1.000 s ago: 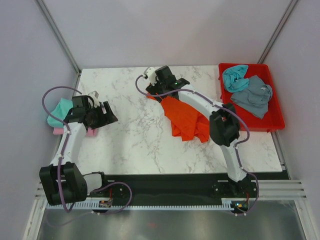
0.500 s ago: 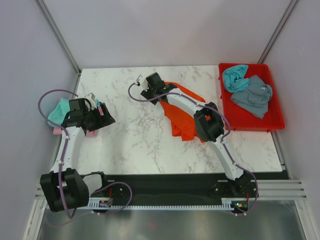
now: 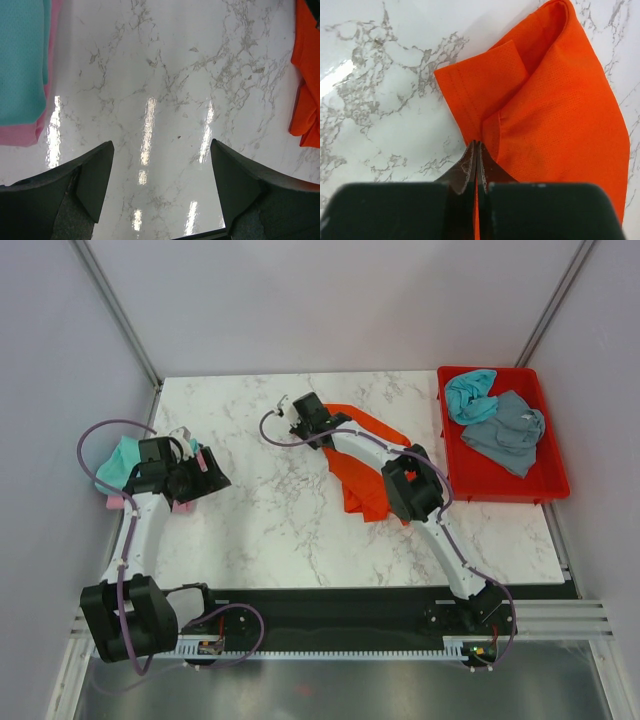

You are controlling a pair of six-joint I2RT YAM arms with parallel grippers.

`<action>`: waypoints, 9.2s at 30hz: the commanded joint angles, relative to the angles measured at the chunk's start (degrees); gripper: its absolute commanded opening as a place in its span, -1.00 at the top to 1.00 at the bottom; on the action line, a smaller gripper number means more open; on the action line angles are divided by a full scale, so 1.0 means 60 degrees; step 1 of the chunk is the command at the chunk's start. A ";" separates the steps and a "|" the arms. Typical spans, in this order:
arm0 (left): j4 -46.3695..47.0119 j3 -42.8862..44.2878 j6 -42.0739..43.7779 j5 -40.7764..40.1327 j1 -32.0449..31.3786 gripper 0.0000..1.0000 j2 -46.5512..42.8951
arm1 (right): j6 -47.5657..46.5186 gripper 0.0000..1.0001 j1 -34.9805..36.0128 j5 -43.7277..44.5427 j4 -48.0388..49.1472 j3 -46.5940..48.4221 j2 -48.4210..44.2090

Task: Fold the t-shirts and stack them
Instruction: Flatten the tshirt out

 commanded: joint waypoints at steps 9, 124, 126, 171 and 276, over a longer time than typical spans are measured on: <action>0.0265 -0.0124 -0.0026 0.0237 0.0183 -0.72 -0.0160 | -0.0064 1.00 -0.0125 0.0714 0.0148 0.0087 -0.1705; 0.0939 -0.1046 -0.0905 0.2069 0.0842 -0.65 -0.0804 | 0.0405 1.00 -0.1779 0.0008 0.2140 -0.0537 -0.7726; 0.0968 -0.1046 -0.0949 0.2054 0.0857 -0.65 -0.0658 | 0.0433 1.00 -0.2145 0.0128 0.2096 -0.1752 -0.7976; -0.0336 0.3876 0.0721 0.0501 -0.1911 -0.74 0.4968 | -0.1309 -0.39 -0.0712 -0.4605 -0.1990 -0.4148 -0.4243; -0.0834 0.6613 0.2230 -0.1609 -0.3054 -0.47 0.8086 | -0.2555 1.00 -0.0330 0.0639 -0.0438 -0.2139 -0.7567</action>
